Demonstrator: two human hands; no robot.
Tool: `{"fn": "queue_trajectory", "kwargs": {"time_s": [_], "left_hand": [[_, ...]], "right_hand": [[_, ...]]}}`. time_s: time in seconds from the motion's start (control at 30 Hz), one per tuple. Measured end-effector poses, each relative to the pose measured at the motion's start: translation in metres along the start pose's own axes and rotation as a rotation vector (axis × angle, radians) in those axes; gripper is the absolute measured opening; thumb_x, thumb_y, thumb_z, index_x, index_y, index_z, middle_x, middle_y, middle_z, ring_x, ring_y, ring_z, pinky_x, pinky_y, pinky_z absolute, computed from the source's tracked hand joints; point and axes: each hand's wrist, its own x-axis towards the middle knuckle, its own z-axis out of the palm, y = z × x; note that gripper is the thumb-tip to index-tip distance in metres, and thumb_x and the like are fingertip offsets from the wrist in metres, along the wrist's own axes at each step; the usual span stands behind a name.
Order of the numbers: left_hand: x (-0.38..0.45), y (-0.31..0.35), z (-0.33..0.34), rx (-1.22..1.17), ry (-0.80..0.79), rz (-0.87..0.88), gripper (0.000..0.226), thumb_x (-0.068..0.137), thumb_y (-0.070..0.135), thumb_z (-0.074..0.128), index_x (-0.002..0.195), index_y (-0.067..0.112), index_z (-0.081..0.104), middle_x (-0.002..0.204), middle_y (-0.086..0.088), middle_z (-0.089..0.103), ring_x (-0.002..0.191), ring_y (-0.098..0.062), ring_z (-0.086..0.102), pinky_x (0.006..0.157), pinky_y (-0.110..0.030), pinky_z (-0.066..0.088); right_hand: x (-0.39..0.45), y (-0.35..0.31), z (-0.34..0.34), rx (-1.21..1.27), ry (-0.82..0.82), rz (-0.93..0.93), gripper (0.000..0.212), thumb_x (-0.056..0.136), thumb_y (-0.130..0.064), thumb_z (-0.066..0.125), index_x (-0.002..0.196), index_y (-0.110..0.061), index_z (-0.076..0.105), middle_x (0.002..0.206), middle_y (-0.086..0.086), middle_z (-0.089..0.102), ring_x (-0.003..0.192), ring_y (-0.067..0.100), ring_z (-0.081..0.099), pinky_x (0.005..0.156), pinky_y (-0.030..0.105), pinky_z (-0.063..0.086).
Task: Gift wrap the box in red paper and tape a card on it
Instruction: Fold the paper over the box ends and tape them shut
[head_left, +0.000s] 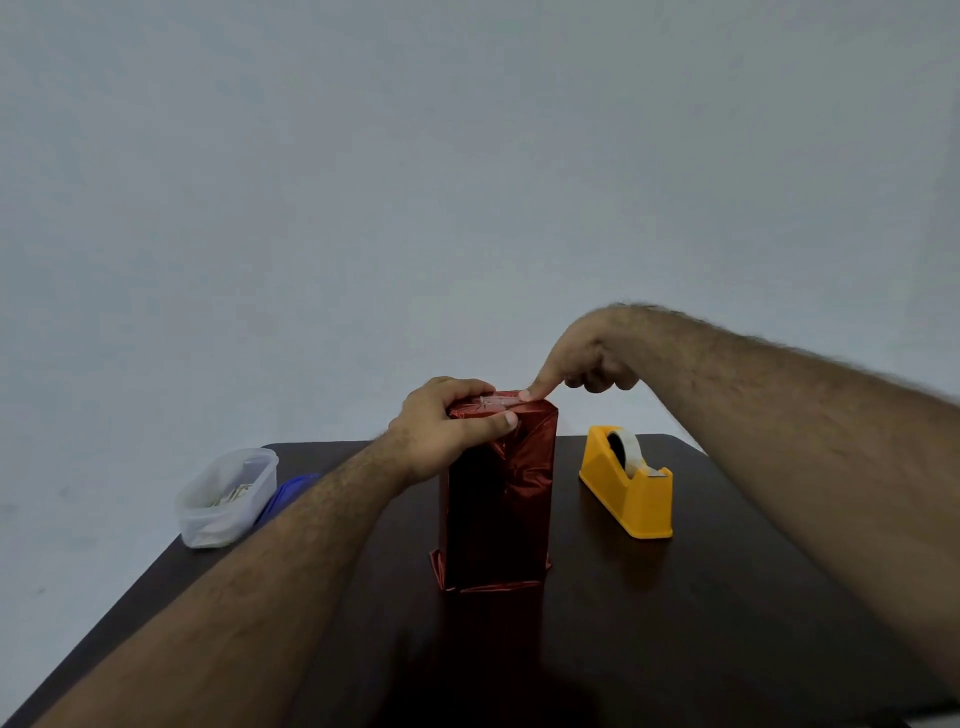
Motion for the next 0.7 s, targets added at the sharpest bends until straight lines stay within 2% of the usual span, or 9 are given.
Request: {"fn": "queue_trajectory", "kwargs": {"time_s": [0.03,0.1,0.13,0.2,0.27,0.33,0.4,0.6,0.7], "left_hand": [[0.0,0.0,0.0,-0.008,-0.002,0.0,0.082,0.063,0.08,0.081,0.133,0.038,0.07,0.131,0.017,0.06,0.12,-0.008,0.063,0.107,-0.043,0.056],[-0.001,0.0,0.001,-0.026,-0.004,0.0,0.082,0.064,0.078,0.082,0.134,0.037,0.07,0.132,0.015,0.061,0.122,-0.01,0.063,0.108,-0.044,0.056],[-0.001,0.0,0.0,-0.03,-0.003,0.0,0.082,0.064,0.078,0.082,0.134,0.036,0.07,0.133,0.014,0.061,0.122,-0.01,0.063,0.108,-0.044,0.055],[-0.002,0.002,0.001,-0.032,-0.006,-0.005,0.083,0.063,0.077,0.081,0.134,0.036,0.07,0.133,0.014,0.061,0.123,-0.01,0.062,0.109,-0.043,0.055],[-0.004,0.004,0.001,-0.039,0.0,-0.01,0.08,0.062,0.077,0.082,0.131,0.037,0.071,0.132,0.014,0.061,0.122,-0.009,0.063,0.109,-0.043,0.055],[-0.004,0.006,0.001,-0.046,-0.004,-0.001,0.069,0.064,0.075,0.082,0.123,0.04,0.074,0.128,0.013,0.064,0.118,-0.009,0.066,0.107,-0.043,0.056],[-0.005,0.007,0.0,-0.052,-0.01,0.011,0.065,0.065,0.073,0.082,0.121,0.041,0.076,0.126,0.012,0.065,0.116,-0.008,0.067,0.106,-0.043,0.057],[-0.008,0.011,-0.003,-0.031,-0.017,-0.011,0.081,0.064,0.075,0.082,0.134,0.035,0.071,0.132,0.013,0.061,0.122,-0.009,0.063,0.108,-0.042,0.055],[-0.008,0.012,-0.002,-0.055,-0.012,-0.013,0.078,0.065,0.073,0.084,0.131,0.034,0.072,0.132,0.011,0.064,0.12,-0.009,0.066,0.107,-0.041,0.057]], "right_hand": [[0.005,0.004,-0.001,0.058,0.035,0.023,0.058,0.083,-0.041,0.088,0.123,-0.01,0.059,0.084,-0.005,0.05,0.056,0.014,0.029,0.067,0.033,0.032],[0.008,0.011,0.001,0.18,0.105,-0.002,0.041,0.083,-0.035,0.088,0.106,-0.014,0.061,0.081,-0.003,0.045,0.06,0.015,0.032,0.066,0.032,0.032],[0.007,0.011,0.004,0.252,0.111,-0.048,0.045,0.081,-0.041,0.088,0.109,-0.015,0.062,0.091,-0.003,0.052,0.069,0.016,0.04,0.075,0.034,0.037],[0.002,0.01,0.011,0.334,0.07,-0.135,0.071,0.075,-0.059,0.088,0.127,-0.018,0.062,0.119,0.0,0.058,0.102,0.02,0.052,0.095,0.042,0.038],[-0.003,0.004,0.021,0.31,0.024,-0.185,0.096,0.07,-0.063,0.09,0.147,-0.02,0.054,0.147,0.005,0.053,0.139,0.028,0.045,0.11,0.048,0.035],[-0.004,0.0,0.028,0.286,0.02,-0.199,0.105,0.07,-0.056,0.093,0.156,-0.019,0.046,0.162,0.009,0.043,0.154,0.033,0.033,0.117,0.05,0.031],[-0.002,-0.002,0.032,0.286,0.031,-0.185,0.105,0.071,-0.052,0.094,0.157,-0.017,0.044,0.166,0.01,0.04,0.156,0.033,0.029,0.119,0.049,0.03],[0.003,0.009,0.028,0.361,0.05,-0.135,0.099,0.079,-0.044,0.091,0.158,-0.012,0.041,0.165,0.007,0.043,0.155,0.03,0.033,0.124,0.054,0.028],[0.003,0.011,0.032,0.429,0.056,-0.177,0.091,0.078,-0.044,0.092,0.154,-0.015,0.05,0.162,0.007,0.046,0.151,0.031,0.038,0.115,0.05,0.032]]}}
